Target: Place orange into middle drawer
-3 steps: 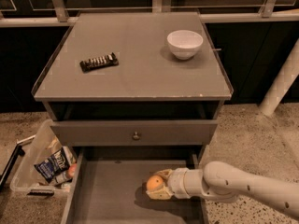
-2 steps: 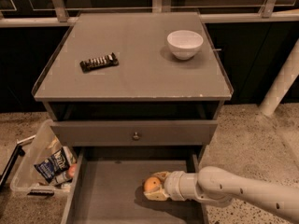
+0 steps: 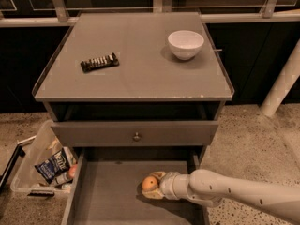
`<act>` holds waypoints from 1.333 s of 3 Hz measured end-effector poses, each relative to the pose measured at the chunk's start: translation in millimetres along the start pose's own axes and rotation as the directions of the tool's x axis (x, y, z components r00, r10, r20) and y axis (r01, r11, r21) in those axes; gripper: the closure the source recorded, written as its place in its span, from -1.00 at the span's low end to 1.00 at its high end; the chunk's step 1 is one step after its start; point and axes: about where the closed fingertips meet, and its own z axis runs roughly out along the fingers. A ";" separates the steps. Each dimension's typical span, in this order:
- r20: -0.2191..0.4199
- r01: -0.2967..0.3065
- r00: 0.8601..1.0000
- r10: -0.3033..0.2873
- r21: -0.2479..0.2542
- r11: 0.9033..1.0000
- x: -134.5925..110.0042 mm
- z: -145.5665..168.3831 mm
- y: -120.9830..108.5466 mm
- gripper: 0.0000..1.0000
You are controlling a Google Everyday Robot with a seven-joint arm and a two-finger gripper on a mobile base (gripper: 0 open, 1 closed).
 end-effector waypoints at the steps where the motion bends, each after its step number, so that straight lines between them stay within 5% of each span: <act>1: -0.008 0.010 1.000 -0.010 0.033 0.999 13.3 5.5 -20.5 1.00; 3: 0.015 0.026 1.000 -0.027 0.050 0.998 22.9 5.0 -35.5 1.00; 4: 0.015 0.026 1.000 -0.027 0.050 0.998 22.8 5.0 -35.5 0.62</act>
Offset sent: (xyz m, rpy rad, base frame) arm 0.0396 -0.0433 -0.0238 -0.0317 -0.0739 -0.0571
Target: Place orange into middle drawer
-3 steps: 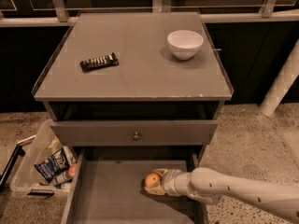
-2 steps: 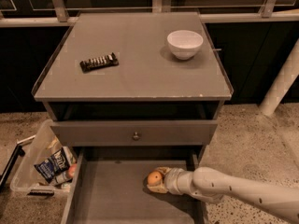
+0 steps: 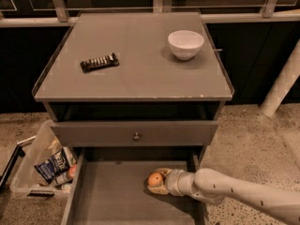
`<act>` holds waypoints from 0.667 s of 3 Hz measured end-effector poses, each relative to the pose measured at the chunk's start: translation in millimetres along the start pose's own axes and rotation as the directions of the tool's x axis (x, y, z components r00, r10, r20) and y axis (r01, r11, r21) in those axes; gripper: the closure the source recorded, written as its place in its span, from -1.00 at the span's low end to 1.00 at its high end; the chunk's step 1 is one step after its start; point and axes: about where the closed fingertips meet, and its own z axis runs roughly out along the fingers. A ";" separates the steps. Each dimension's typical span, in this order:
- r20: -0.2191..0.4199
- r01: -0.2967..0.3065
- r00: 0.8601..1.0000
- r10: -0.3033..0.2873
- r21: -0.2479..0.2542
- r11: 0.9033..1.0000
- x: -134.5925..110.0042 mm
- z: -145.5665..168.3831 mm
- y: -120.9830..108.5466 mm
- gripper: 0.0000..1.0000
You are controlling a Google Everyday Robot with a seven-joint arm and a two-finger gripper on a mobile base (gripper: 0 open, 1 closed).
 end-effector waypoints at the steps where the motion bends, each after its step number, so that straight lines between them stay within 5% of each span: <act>1: 0.000 0.000 1.000 0.000 0.000 1.000 0.0 0.0 0.0 0.15; 2: 0.000 0.000 1.000 0.000 0.000 1.000 0.0 0.0 0.0 -0.31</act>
Offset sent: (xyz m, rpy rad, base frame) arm 0.0000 0.0000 0.0000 0.0000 0.0000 0.0000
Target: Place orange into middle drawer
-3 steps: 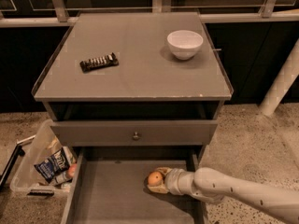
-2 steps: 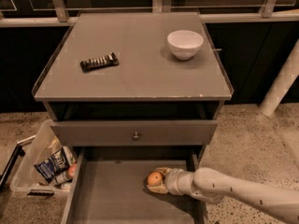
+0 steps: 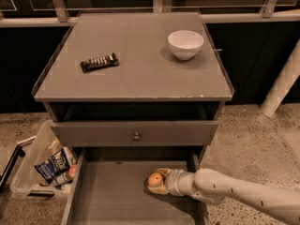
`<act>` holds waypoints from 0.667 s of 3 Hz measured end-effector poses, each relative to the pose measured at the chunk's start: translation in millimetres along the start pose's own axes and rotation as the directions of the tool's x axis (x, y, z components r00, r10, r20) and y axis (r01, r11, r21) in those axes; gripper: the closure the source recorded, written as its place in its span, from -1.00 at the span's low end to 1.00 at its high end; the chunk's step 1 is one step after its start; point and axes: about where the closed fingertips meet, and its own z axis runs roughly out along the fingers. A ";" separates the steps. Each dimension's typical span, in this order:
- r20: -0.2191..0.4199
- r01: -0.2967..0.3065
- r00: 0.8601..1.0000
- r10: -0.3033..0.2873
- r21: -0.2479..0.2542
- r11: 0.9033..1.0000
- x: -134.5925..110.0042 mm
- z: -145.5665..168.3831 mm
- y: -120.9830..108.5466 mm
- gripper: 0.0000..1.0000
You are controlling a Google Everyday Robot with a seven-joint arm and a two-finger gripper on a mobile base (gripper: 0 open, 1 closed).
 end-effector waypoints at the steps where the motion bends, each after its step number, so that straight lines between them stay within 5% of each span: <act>1: 0.000 0.000 1.000 0.000 0.000 1.000 0.0 0.0 0.0 -0.78; 2: 0.000 0.000 1.000 0.000 0.000 1.000 0.0 0.0 0.0 -1.00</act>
Offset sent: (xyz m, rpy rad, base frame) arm 0.0000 0.0000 0.0000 0.0000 0.0000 0.0000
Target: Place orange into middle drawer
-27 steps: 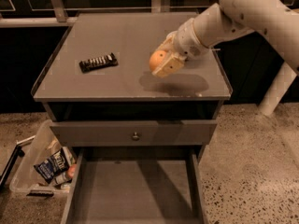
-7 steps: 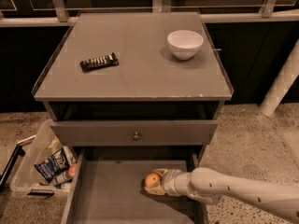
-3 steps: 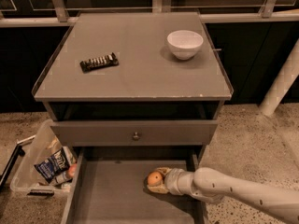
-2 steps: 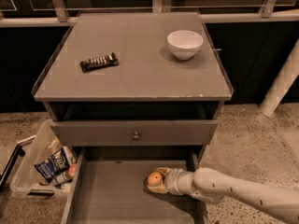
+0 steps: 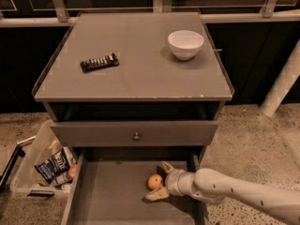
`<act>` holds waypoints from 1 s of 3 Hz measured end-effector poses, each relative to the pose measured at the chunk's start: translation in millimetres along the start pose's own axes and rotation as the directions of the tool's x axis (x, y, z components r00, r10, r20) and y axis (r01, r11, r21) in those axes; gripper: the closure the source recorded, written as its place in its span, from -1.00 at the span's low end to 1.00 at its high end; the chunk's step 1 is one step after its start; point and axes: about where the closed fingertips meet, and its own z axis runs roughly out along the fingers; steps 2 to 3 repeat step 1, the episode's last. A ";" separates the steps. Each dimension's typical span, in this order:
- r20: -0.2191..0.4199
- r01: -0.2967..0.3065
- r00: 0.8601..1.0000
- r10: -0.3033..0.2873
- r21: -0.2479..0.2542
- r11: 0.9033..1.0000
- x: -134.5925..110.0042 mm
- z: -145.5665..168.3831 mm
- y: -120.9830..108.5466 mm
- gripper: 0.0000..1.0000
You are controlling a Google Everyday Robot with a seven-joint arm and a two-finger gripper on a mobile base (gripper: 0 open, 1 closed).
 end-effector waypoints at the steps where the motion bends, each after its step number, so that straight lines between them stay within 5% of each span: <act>1: 0.000 0.000 1.000 0.000 0.000 1.000 0.0 0.0 0.0 -1.00; 3: 0.000 0.000 1.000 0.000 0.000 1.000 0.0 0.0 0.0 -1.00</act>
Offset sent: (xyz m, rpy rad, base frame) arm 0.0000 0.0000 0.0000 0.0000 0.0000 0.0000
